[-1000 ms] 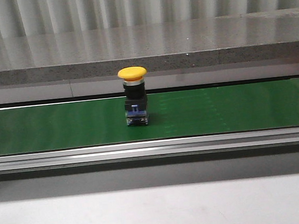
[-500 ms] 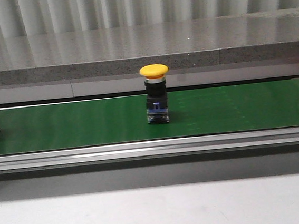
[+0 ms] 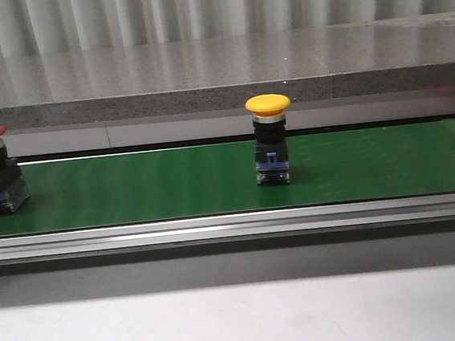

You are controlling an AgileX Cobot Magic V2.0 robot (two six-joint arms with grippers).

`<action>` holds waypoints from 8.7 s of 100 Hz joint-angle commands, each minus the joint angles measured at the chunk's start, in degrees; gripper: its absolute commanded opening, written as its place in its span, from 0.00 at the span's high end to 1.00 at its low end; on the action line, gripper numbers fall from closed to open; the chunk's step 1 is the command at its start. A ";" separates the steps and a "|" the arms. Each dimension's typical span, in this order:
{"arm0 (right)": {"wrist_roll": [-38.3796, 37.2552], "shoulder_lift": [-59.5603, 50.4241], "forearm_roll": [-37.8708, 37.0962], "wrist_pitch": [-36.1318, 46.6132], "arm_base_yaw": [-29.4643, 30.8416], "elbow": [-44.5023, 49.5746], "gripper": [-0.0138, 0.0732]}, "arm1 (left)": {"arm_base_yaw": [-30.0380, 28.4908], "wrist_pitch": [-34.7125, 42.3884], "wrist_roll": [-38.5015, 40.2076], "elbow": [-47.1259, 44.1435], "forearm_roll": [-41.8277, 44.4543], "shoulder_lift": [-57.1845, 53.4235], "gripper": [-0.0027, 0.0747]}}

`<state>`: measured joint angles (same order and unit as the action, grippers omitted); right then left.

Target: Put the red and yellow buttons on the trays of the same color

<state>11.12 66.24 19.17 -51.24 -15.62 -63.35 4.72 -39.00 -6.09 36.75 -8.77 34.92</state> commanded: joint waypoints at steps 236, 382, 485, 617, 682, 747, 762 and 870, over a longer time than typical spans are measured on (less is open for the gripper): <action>-20.84 20.09 -17.81 -23.47 36.57 -26.49 0.77 | 0.45 3.55 0.04 1.49 -0.98 -0.13 0.99; -21.03 43.74 -9.87 -11.54 51.93 -25.15 0.76 | 0.45 3.55 0.04 1.49 -0.98 -0.13 0.99; -18.66 21.90 -11.93 -11.55 46.97 -25.15 0.23 | 0.45 3.55 0.04 1.49 -0.98 -0.13 0.99; -11.98 28.25 -7.13 -21.40 7.96 -25.15 0.23 | 0.45 3.55 0.04 1.49 -0.98 -0.13 0.99; -18.32 34.24 -12.93 -23.61 8.13 -25.15 0.67 | 0.45 3.55 0.04 1.49 -0.98 -0.13 0.99; -18.32 28.77 -12.98 -25.23 20.91 -33.51 0.68 | 0.45 3.55 0.04 1.49 -0.98 -0.13 0.99; -18.32 28.77 -12.98 -25.33 26.93 -39.48 0.68 | 0.45 3.55 0.04 1.49 -0.98 -0.13 0.99; -18.62 45.23 -7.50 -3.34 46.39 -41.47 0.68 | 0.45 3.65 0.04 1.49 -0.98 -0.13 0.99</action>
<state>-7.43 113.30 10.70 -58.96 30.58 -103.00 4.72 -39.03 -6.09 36.71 -8.77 34.92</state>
